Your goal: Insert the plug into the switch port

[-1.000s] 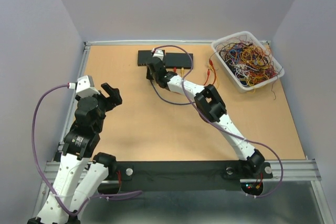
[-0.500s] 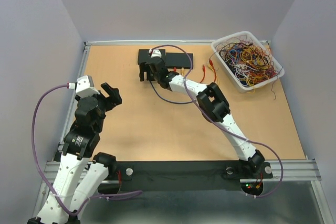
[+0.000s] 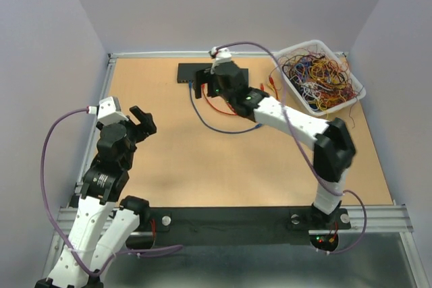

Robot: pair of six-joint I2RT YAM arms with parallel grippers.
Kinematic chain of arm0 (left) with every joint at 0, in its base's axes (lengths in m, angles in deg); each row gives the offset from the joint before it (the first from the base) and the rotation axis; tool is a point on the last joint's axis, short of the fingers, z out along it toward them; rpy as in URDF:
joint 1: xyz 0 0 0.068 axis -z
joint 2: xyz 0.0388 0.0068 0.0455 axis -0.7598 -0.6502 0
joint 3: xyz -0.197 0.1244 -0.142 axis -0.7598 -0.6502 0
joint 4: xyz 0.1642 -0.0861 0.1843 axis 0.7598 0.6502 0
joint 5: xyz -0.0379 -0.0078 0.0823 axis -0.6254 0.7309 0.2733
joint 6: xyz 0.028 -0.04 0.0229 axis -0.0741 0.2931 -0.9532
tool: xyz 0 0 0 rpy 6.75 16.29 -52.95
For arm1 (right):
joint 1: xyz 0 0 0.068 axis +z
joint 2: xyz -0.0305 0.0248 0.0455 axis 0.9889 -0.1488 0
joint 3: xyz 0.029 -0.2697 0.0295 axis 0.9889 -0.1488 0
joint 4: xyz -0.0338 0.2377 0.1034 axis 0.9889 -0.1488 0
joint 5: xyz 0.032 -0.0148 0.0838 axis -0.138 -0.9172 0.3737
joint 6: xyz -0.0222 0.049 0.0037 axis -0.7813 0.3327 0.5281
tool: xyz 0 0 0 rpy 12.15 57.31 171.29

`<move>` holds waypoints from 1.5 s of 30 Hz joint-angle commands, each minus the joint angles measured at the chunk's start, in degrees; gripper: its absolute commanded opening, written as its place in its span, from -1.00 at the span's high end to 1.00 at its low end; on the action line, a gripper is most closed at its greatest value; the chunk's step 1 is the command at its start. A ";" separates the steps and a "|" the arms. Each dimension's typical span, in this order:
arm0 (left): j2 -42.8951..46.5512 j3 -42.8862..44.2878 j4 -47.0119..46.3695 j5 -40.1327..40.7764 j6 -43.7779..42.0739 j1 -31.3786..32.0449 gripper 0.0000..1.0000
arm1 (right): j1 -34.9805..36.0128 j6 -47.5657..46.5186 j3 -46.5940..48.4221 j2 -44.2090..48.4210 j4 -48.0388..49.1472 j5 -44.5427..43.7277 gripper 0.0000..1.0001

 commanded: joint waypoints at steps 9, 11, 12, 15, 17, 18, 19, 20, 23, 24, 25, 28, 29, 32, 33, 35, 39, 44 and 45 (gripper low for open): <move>-3.23 -0.81 -2.74 -0.07 -1.56 0.08 -0.77 | -0.17 -0.57 -42.23 40.45 3.32 -11.01 -1.00; -3.23 -0.99 -3.44 -0.07 -1.73 0.08 -0.77 | -0.17 1.44 -46.80 48.07 3.32 -8.39 -1.00; -3.15 -1.17 -3.79 -0.07 -2.08 0.08 -0.77 | -0.17 2.24 -50.04 52.71 3.32 -7.33 -1.00; -3.14 -2.04 -5.90 2.47 -3.05 0.16 -0.79 | -0.17 4.09 -54.02 58.27 3.15 -3.99 -1.00; -3.23 -2.40 -7.57 3.61 -3.67 0.16 -0.81 | -0.17 4.62 -55.07 59.94 3.15 -5.03 -1.00; -3.49 -2.83 -8.53 4.41 -3.67 0.16 -0.82 | -0.17 5.05 -55.43 60.57 3.06 -7.12 -1.00; -3.84 -3.01 -10.28 5.02 -3.32 0.08 -0.89 | -0.17 5.67 -55.78 61.10 3.15 -8.53 -1.00; -4.63 -3.36 -11.52 6.33 -3.40 0.08 -0.91 | -0.25 6.20 -56.13 61.89 3.15 -9.59 -1.00; -6.65 -6.61 -17.93 8.10 -5.16 0.08 -0.90 | -0.17 6.82 -56.31 62.60 3.15 -11.62 -1.00; -8.40 -7.57 -19.25 10.02 -5.08 0.16 -0.89 | -0.17 6.38 -56.40 62.86 3.15 -10.84 -1.00; -9.29 -9.67 -22.75 11.26 -4.81 0.08 -0.87 | -0.17 6.12 -56.40 62.77 3.23 -10.48 -1.00; -12.71 -14.07 -31.08 14.34 -5.68 0.16 -0.86 | -0.25 5.67 -56.49 62.07 3.23 -9.95 -1.00; -13.07 -15.39 -33.65 14.69 -6.21 0.08 -0.86 | -0.17 5.67 -56.58 61.90 3.15 -9.87 -1.00; -14.39 -21.28 -44.64 16.62 -9.47 0.08 -0.86 | -0.25 6.37 -56.67 61.63 3.23 -9.43 -1.00; -14.74 -23.56 -47.10 17.59 -10.34 0.16 -0.86 | -0.17 6.64 -56.75 61.46 3.32 -9.34 -1.00; -16.32 -25.85 -55.27 17.43 -12.10 0.08 -0.89 | -0.25 6.55 -56.49 61.02 3.50 -8.64 -1.00; -22.11 -28.32 -65.30 18.12 -15.80 -0.10 -0.89 | -0.17 6.20 -55.88 60.31 3.59 -8.20 -1.00; -29.86 -28.69 -70.00 22.07 -13.61 -0.45 -0.83 | -0.17 6.73 -55.87 59.43 3.76 -7.23 -1.00; -30.65 -28.76 -70.67 22.08 -13.51 -0.36 -0.83 | -0.17 6.99 -55.96 59.43 3.76 -6.88 -1.00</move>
